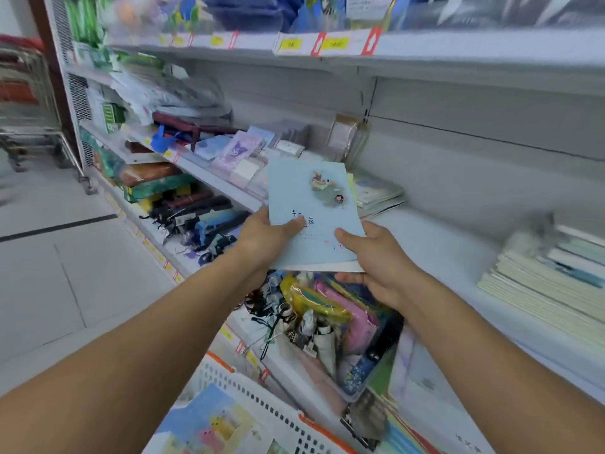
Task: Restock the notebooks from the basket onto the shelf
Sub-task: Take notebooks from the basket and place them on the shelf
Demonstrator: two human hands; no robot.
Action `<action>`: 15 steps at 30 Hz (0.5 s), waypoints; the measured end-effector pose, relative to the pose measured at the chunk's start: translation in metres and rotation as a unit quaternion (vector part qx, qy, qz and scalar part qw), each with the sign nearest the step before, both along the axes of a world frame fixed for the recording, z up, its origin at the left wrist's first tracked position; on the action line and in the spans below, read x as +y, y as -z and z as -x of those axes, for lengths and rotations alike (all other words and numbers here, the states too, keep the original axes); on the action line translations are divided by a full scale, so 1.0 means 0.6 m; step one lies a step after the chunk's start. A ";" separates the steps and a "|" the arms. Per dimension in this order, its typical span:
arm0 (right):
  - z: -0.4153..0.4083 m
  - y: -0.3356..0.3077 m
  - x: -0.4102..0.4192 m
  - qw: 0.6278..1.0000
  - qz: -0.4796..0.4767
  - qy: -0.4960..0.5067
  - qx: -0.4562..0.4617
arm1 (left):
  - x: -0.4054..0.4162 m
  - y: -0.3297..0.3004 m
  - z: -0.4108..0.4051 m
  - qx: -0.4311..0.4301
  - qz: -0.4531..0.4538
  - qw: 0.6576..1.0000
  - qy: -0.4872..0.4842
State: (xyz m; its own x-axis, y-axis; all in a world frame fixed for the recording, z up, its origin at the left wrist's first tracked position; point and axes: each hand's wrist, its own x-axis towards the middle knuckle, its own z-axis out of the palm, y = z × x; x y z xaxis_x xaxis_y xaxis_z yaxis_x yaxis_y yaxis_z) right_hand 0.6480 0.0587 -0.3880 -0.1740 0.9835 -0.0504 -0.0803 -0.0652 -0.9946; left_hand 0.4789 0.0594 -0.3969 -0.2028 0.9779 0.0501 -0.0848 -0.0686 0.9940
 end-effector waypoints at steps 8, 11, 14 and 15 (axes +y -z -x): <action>-0.039 -0.063 0.153 0.961 0.094 0.153 0.209 | 0.041 -0.068 -0.015 -0.049 0.079 0.992 0.083; -0.049 -0.066 0.221 0.954 0.103 0.171 0.222 | 0.051 -0.052 0.002 -0.027 0.090 0.992 0.082; -0.055 -0.068 0.277 0.967 0.092 0.157 0.178 | 0.062 -0.037 0.017 -0.020 0.096 0.992 0.078; -0.056 -0.065 0.291 0.976 0.084 0.151 0.132 | 0.067 -0.032 0.022 -0.017 0.099 0.992 0.073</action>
